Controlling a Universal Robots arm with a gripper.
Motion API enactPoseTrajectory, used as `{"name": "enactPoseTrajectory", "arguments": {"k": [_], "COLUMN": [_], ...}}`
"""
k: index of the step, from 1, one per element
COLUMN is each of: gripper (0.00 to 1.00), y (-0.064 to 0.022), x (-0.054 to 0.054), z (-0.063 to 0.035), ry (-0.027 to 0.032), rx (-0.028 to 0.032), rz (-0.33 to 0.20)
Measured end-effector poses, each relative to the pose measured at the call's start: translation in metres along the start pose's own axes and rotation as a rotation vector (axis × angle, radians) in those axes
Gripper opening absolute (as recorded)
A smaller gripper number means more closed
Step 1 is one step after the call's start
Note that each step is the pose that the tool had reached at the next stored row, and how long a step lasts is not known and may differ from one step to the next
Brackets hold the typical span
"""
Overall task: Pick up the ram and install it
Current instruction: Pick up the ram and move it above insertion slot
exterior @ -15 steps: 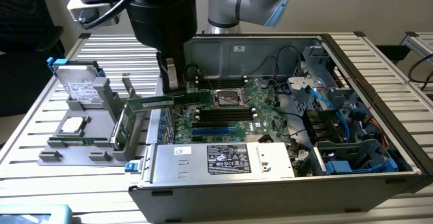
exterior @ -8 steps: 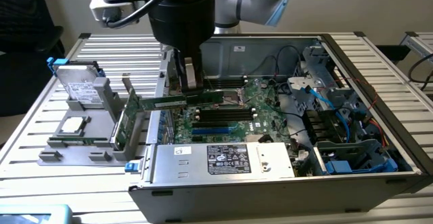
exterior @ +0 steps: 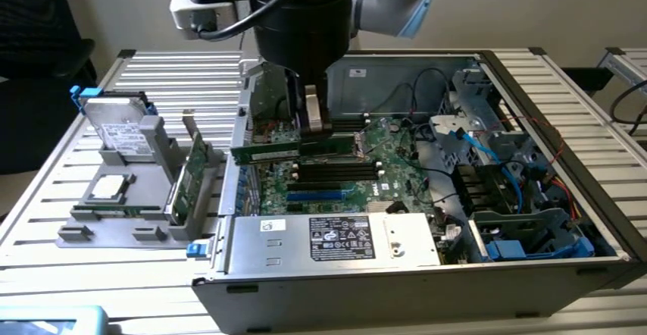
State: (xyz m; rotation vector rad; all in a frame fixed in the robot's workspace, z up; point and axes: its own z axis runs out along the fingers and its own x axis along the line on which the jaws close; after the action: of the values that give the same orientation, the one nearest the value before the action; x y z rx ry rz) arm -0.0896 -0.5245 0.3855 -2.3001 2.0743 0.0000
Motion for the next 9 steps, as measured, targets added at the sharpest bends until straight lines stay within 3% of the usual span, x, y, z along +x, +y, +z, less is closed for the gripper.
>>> {"name": "enactPoseTrajectory", "arguments": {"k": [3,9], "gripper": [0.14,0.14], "y": [-0.0087,-0.0240], "x": [0.001,-0.001], "z": [0.0010,0.0037], "ry": [0.0017,0.0026], "rx": [-0.0025,-0.0133], "rz": [0.000,0.000]}}
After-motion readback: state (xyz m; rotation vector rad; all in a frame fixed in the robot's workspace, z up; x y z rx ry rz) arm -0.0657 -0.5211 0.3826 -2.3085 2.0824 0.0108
